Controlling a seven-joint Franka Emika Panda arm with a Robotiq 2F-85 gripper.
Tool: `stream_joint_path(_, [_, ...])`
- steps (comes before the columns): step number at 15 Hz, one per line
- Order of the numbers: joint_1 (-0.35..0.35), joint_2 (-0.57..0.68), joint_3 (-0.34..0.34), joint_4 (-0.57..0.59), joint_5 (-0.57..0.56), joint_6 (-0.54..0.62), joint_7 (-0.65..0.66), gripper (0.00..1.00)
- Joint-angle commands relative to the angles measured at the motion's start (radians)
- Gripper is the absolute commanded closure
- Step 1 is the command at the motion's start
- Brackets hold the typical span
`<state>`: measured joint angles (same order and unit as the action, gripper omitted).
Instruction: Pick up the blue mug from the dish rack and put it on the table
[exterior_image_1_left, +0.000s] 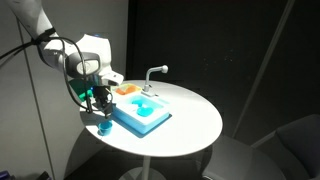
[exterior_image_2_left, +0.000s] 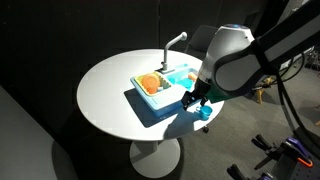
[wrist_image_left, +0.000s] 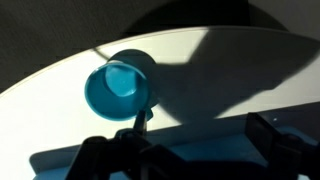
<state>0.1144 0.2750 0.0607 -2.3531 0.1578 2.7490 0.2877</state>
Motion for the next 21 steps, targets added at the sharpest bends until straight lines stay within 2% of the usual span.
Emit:
stream_joint_path(1, [0.035,-0.069,-0.032,-0.003,-0.059,-0.093,0.082,0.0])
stream_joint_path(13, [0.046,-0.266,0.009,0.006,-0.2,-0.377,0.279,0.0])
stream_joint_path(21, [0.033,-0.412,0.066,0.009,-0.182,-0.503,0.296,0.0])
